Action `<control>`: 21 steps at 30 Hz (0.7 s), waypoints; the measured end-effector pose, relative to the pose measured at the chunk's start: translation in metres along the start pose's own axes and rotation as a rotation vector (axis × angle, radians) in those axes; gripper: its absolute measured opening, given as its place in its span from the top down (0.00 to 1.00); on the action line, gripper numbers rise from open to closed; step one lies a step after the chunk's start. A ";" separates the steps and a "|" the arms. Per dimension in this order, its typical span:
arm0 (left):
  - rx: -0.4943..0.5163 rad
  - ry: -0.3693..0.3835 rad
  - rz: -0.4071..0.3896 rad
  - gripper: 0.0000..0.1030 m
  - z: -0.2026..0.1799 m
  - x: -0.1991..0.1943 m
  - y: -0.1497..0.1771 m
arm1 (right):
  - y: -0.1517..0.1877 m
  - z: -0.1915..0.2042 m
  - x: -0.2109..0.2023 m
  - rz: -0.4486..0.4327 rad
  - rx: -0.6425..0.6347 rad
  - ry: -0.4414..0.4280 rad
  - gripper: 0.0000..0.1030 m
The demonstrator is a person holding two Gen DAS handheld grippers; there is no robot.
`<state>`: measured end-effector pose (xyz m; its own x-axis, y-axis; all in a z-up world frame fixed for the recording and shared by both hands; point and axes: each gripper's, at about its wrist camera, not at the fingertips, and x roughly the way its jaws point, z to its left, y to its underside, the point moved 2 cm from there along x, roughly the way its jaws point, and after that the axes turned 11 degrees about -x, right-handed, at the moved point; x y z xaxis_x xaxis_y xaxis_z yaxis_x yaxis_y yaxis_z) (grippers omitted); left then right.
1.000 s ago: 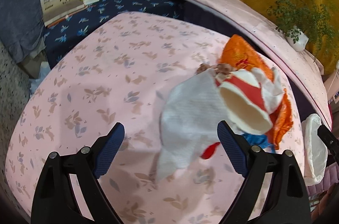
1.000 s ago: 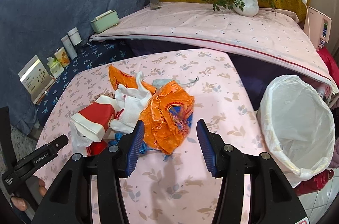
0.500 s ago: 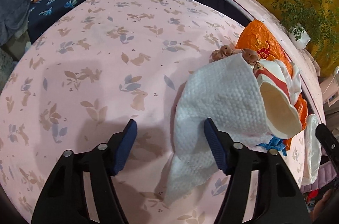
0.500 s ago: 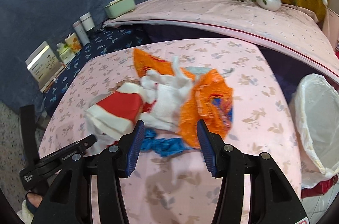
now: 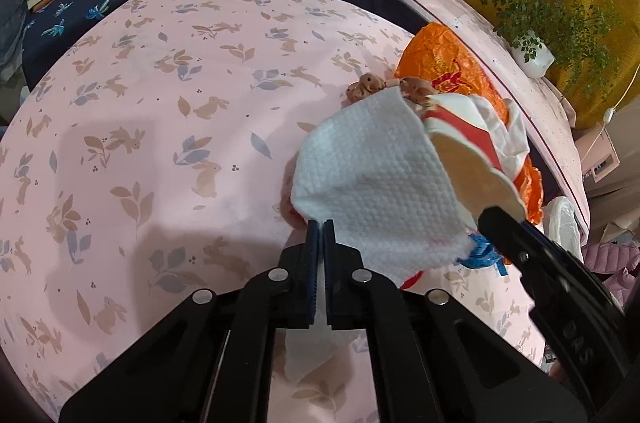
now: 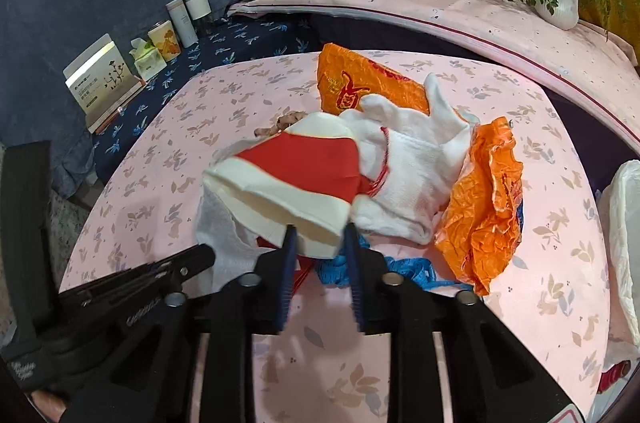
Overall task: Collect trash
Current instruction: 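Grasp the red-and-white paper cup with the right gripper while left lifts the wipe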
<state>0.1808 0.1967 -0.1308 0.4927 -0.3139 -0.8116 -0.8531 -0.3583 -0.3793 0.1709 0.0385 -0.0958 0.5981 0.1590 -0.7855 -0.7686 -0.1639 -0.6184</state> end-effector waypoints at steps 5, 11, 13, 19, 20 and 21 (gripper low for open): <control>0.006 0.025 -0.036 0.98 -0.007 -0.021 -0.001 | -0.008 -0.012 -0.013 -0.032 0.029 -0.004 0.95; 0.037 0.059 -0.093 0.99 -0.028 -0.052 -0.007 | -0.019 -0.027 -0.047 -0.113 0.044 0.029 0.95; 0.058 0.077 -0.109 0.99 -0.040 -0.063 -0.009 | -0.022 -0.034 -0.058 -0.139 0.053 0.040 0.95; 0.116 0.136 -0.141 0.99 -0.084 -0.084 -0.011 | -0.025 -0.064 -0.091 -0.205 0.100 0.085 0.95; 0.126 0.147 -0.145 0.99 -0.093 -0.086 -0.012 | -0.024 -0.071 -0.096 -0.214 0.114 0.095 0.95; 0.137 0.156 -0.148 0.99 -0.101 -0.088 -0.011 | -0.023 -0.079 -0.102 -0.222 0.129 0.106 0.95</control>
<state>0.1639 0.1398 -0.0101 0.6252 -0.4031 -0.6683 -0.7800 -0.2912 -0.5540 0.1458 -0.0509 -0.0037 0.7700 0.0736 -0.6338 -0.6349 -0.0100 -0.7725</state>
